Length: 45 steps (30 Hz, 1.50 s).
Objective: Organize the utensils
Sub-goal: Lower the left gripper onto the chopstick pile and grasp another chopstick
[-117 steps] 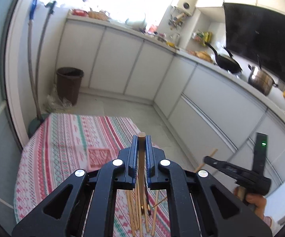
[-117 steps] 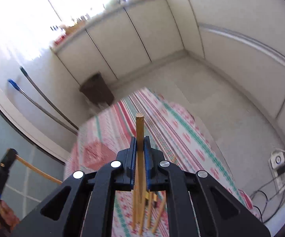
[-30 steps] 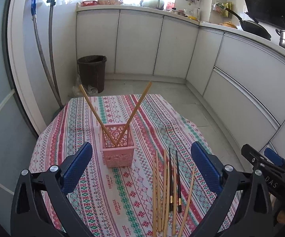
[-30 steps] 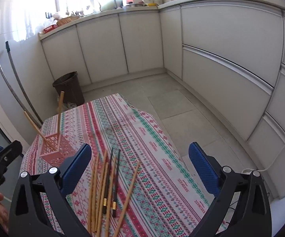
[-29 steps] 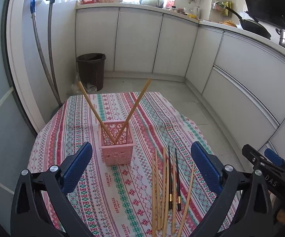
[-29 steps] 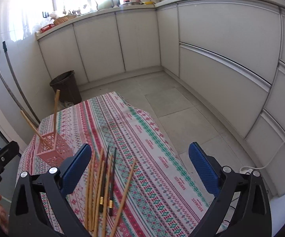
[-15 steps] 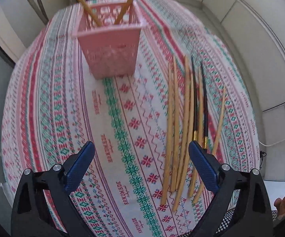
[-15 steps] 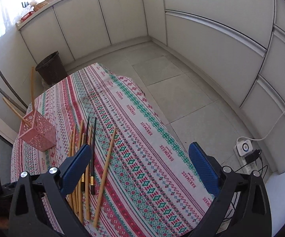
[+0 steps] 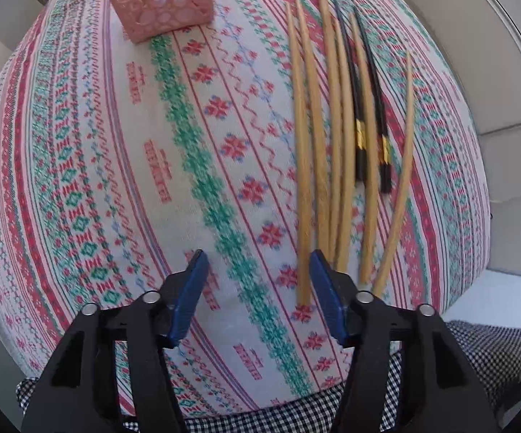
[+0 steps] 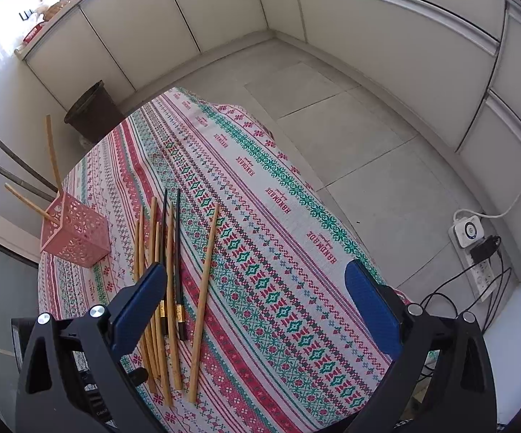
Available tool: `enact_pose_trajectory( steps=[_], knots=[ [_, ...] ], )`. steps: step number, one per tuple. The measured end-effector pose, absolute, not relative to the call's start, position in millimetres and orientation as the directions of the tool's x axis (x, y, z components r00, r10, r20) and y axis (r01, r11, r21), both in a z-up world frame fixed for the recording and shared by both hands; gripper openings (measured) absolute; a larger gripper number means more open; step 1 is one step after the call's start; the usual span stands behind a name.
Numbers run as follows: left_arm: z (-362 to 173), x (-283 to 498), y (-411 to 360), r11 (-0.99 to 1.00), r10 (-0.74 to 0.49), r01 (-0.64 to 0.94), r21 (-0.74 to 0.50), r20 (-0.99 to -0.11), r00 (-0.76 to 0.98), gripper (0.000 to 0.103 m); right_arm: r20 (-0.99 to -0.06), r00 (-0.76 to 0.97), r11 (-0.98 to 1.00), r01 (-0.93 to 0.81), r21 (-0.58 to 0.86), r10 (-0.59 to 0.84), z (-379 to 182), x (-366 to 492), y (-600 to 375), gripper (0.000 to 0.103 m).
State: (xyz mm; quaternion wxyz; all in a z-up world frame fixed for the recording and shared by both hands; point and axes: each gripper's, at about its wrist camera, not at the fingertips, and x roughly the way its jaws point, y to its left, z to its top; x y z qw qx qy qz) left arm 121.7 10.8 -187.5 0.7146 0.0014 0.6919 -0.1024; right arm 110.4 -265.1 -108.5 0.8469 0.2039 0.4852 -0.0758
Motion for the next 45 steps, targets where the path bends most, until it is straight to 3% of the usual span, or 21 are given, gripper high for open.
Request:
enact_pose_trajectory(
  steps=[3, 8, 12, 19, 23, 31, 35, 38, 40, 45],
  knots=[
    [-188.9, 109.4, 1.4, 0.973, -0.147, 0.18, -0.142, -0.989, 0.016, 0.046, -0.854, 0.517, 0.905, 0.331, 0.269, 0.064, -108.7, 111.1, -265.4, 0.096],
    [-195.6, 89.5, -16.2, 0.971, -0.092, 0.227, -0.079, -0.995, 0.049, 0.03, -0.861, 0.506, 0.906, 0.344, 0.248, 0.044, -114.7, 115.3, -266.6, 0.096],
    [-197.2, 80.0, -32.3, 0.961, -0.08, 0.272, -0.053, -0.993, 0.09, 0.008, -0.878, 0.476, 0.895, 0.369, 0.249, 0.047, -128.7, 125.0, -268.0, 0.096],
    [-140.5, 77.9, -30.5, 0.956, -0.114, 0.292, -0.039, -0.963, 0.244, 0.007, -0.893, 0.439, 0.869, 0.4, 0.291, 0.097, -155.3, 160.3, -264.4, 0.096],
    [-91.9, 67.6, -26.5, 0.954, -0.137, 0.299, -0.005, -0.896, 0.422, 0.007, -0.909, 0.406, 0.876, 0.4, 0.271, 0.096, -169.3, 177.4, -255.2, 0.094],
    [-13.5, 67.3, -5.6, 0.965, -0.157, 0.259, 0.032, -0.722, 0.674, 0.007, -0.935, 0.338, 0.879, 0.407, 0.247, 0.106, -196.7, 209.1, -242.5, 0.066],
    [-1.5, 69.0, 12.7, 0.97, -0.157, 0.24, 0.028, -0.683, 0.714, 0.007, -0.932, 0.357, 0.908, 0.371, 0.196, 0.055, -197.2, 217.7, -230.3, 0.058],
    [3.0, 72.1, 19.2, 0.974, -0.156, 0.227, 0.018, -0.67, 0.725, 0.007, -0.927, 0.374, 0.935, 0.319, 0.156, 0.027, -196.1, 219.7, -218.7, 0.035],
    [2.7, 70.9, 23.5, 0.976, -0.155, 0.218, 0.012, -0.666, 0.729, 0.007, -0.926, 0.377, 0.943, 0.294, 0.158, 0.038, -196.0, 219.5, -214.6, 0.007],
    [6.1, 69.6, 29.1, 0.978, -0.158, 0.208, -0.002, -0.659, 0.735, 0.007, -0.891, 0.441, 0.924, 0.285, 0.253, 0.108, -176.3, 206.3, -218.1, 0.005]
  ],
)
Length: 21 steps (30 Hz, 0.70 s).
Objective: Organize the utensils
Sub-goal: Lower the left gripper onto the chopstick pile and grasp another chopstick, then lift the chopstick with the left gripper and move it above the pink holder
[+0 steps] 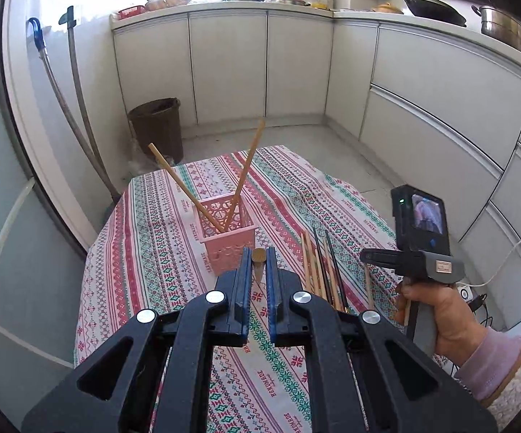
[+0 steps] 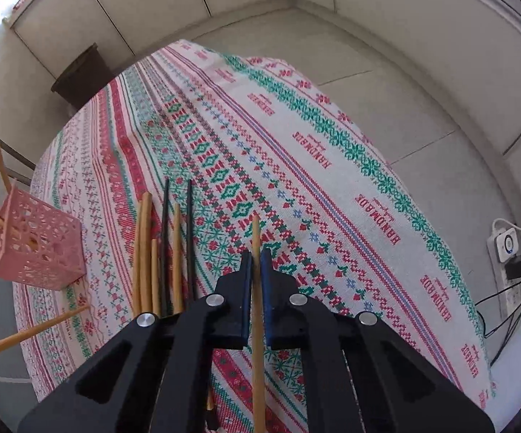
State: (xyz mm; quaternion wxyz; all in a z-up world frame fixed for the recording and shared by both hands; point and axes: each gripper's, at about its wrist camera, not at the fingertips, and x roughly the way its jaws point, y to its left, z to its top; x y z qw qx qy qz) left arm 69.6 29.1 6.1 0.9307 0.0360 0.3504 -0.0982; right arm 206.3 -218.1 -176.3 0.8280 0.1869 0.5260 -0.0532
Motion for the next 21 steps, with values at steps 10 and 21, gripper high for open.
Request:
enact_pose_trajectory(
  steps=[10, 21],
  knots=[
    [16.7, 66.2, 32.1, 0.981, -0.159, 0.192, -0.018, -0.635, 0.756, 0.007, -0.748, 0.64, 0.921, 0.161, 0.356, 0.177, -78.7, 155.1, -215.8, 0.005],
    [26.2, 69.0, 34.1, 0.986, -0.151, 0.165, -0.035, -0.62, 0.77, 0.007, -0.613, 0.754, 0.928, 0.013, 0.373, 0.236, -1.8, 125.6, -203.0, 0.005]
  ],
)
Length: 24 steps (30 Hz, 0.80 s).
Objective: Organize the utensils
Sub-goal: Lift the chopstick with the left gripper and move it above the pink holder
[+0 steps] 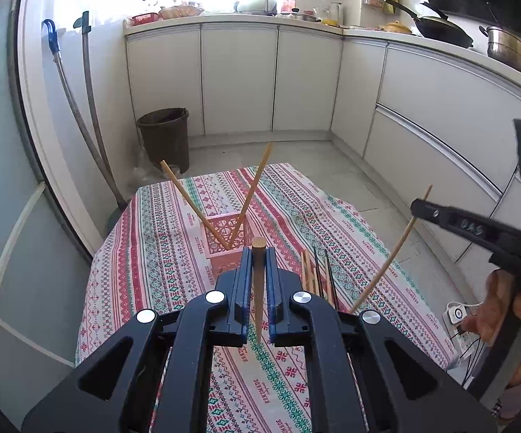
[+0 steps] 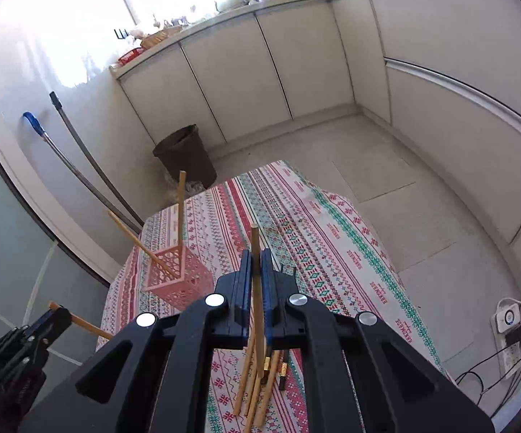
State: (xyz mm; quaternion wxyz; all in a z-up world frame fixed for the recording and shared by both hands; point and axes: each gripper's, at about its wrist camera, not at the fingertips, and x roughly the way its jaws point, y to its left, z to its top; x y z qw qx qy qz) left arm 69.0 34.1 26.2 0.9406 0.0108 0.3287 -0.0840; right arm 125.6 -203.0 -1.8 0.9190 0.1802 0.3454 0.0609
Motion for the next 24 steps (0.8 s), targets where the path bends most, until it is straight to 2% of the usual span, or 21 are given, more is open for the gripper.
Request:
enact_pose_trajectory(
  steps=[14, 19, 24],
  knots=[
    [111.8, 109.8, 65.6, 0.983, -0.175, 0.12, -0.141, -0.495, 0.851, 0.007, -0.444, 0.848, 0.875, -0.046, 0.482, 0.289, 81.6, 144.0, -222.1, 0.005],
    [136.8, 125.3, 63.3, 0.99, -0.132, 0.095, -0.104, -0.452, 0.882, 0.007, -0.43, 0.847, 0.856, -0.055, 0.514, 0.312, 84.0, 156.1, -226.6, 0.006],
    [136.1, 147.3, 70.1, 0.992, -0.104, 0.058, -0.112, -0.467, 0.878, 0.007, -0.447, 0.832, 0.845, -0.048, 0.533, 0.329, 76.0, 170.9, -226.1, 0.006]
  ],
)
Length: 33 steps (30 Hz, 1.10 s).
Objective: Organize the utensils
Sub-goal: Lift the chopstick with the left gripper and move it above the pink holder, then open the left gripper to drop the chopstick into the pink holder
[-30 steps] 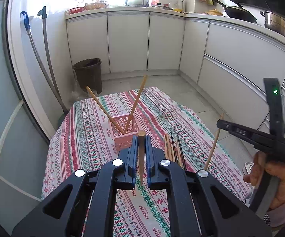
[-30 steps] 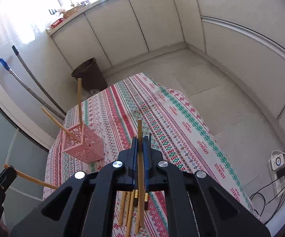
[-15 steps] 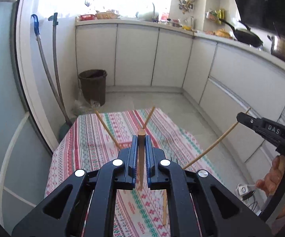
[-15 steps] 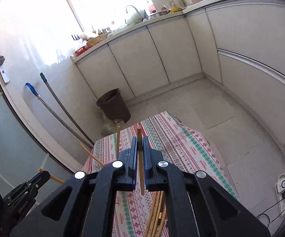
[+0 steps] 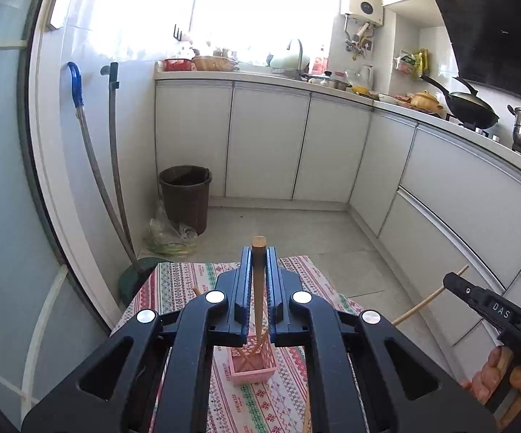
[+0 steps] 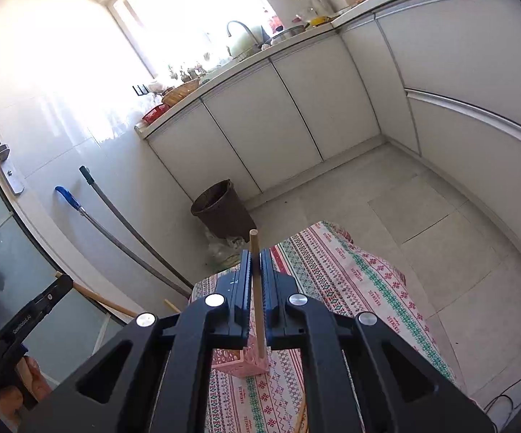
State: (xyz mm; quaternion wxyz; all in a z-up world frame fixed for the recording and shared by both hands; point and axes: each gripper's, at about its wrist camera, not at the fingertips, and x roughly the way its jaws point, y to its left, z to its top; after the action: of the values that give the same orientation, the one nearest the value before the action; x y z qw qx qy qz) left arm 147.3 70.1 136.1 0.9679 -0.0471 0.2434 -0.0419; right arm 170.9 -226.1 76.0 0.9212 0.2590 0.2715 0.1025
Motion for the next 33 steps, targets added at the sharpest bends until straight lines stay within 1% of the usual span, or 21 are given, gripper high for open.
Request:
enact_pose_trajectory(
  steps=[5, 9, 10, 11, 13, 16, 20, 25, 30, 33],
  knots=[
    [117.1, 166.4, 80.4, 0.99, -0.093, 0.023, -0.139, -0.52, 0.849, 0.007, -0.451, 0.825, 0.842, -0.054, 0.537, 0.341, 74.6, 178.1, -219.0, 0.006],
    [94.1, 191.1, 89.3, 0.982, -0.123, 0.008, -0.188, -0.61, 0.783, 0.008, -0.443, 0.824, 0.837, -0.066, 0.544, 0.354, 75.9, 181.1, -213.1, 0.006],
    [88.3, 194.2, 94.4, 0.979, -0.124, -0.006, -0.203, -0.621, 0.774, 0.011, -0.44, 0.823, 0.834, -0.071, 0.547, 0.358, 76.6, 181.8, -212.2, 0.006],
    [86.2, 193.8, 100.5, 0.974, -0.128, -0.017, -0.224, -0.618, 0.776, 0.013, -0.436, 0.823, 0.832, -0.078, 0.549, 0.365, 78.3, 182.4, -209.6, 0.006],
    [86.8, 188.0, 112.8, 0.962, -0.139, -0.034, -0.27, -0.596, 0.791, 0.021, -0.426, 0.824, 0.832, -0.093, 0.547, 0.372, 81.6, 182.7, -204.5, 0.006],
    [92.4, 173.6, 129.1, 0.951, -0.126, -0.061, -0.303, -0.562, 0.817, 0.022, -0.417, 0.829, 0.842, -0.111, 0.528, 0.371, 86.0, 183.5, -194.3, 0.006],
    [96.8, 152.4, 138.3, 0.949, -0.09, -0.087, -0.304, -0.525, 0.846, 0.026, -0.419, 0.83, 0.853, -0.123, 0.508, 0.369, 86.7, 189.1, -177.8, 0.006],
    [79.8, 155.5, 144.3, 0.946, -0.098, -0.099, -0.309, -0.564, 0.82, 0.027, -0.434, 0.823, 0.869, -0.136, 0.476, 0.367, 80.7, 199.7, -151.7, 0.006],
    [68.7, 163.5, 150.7, 0.946, -0.099, -0.108, -0.304, -0.592, 0.8, 0.027, -0.471, 0.809, 0.896, -0.145, 0.42, 0.351, 65.1, 215.4, -119.4, 0.006],
    [65.3, 165.2, 148.7, 0.951, -0.096, -0.105, -0.291, -0.6, 0.795, 0.027, -0.494, 0.791, 0.902, -0.162, 0.4, 0.361, 50.9, 225.0, -102.0, 0.009]
  ],
)
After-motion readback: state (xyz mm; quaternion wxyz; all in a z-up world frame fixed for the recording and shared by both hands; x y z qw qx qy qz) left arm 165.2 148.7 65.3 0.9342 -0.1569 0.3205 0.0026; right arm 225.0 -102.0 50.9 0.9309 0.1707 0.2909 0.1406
